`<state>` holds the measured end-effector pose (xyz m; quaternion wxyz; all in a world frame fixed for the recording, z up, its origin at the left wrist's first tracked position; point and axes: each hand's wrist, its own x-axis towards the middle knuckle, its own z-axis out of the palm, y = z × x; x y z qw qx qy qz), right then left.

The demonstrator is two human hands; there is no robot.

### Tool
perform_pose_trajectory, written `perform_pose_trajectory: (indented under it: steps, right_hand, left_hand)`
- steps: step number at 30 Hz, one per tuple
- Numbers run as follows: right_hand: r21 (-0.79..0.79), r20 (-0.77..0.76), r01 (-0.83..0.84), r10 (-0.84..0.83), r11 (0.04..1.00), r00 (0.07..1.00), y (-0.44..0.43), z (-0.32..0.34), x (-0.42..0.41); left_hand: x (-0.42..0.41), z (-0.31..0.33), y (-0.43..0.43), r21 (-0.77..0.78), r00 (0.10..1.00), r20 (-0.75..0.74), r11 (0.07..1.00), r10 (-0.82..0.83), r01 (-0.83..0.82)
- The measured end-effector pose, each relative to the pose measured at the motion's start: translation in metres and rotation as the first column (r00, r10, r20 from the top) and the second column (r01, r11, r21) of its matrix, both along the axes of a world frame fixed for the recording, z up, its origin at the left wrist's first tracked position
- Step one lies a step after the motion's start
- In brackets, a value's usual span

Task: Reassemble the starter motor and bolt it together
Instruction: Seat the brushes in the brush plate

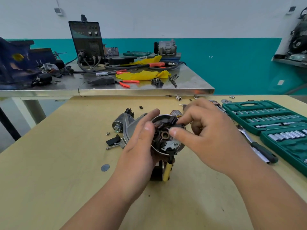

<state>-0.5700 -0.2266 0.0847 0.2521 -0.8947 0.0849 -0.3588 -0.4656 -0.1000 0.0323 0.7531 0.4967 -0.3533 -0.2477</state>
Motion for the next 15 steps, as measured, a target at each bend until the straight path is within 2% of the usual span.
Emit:
perform_pose_trajectory:
  steps: [6,10,13,15]
  right_hand:
    - [-0.028,0.136,-0.067,0.07,0.997,0.988,-0.003,-0.01,0.008]
    - [0.104,0.258,-0.113,0.083,0.988,0.963,0.0,-0.016,0.012]
    - [0.167,0.202,-0.062,0.027,0.984,0.979,0.004,-0.017,0.016]
    - [0.277,0.128,0.035,-0.073,0.96,0.989,0.002,-0.016,0.011]
  left_hand:
    - [-0.002,0.005,0.001,-0.013,0.996,-0.068,0.998,-0.064,0.064]
    - [-0.004,0.005,0.002,0.007,0.991,-0.102,0.996,-0.084,0.085]
    - [-0.007,0.007,0.001,-0.004,0.985,-0.16,0.998,-0.066,0.067]
    - [-0.008,0.009,-0.001,-0.056,0.969,-0.248,0.998,-0.011,-0.003]
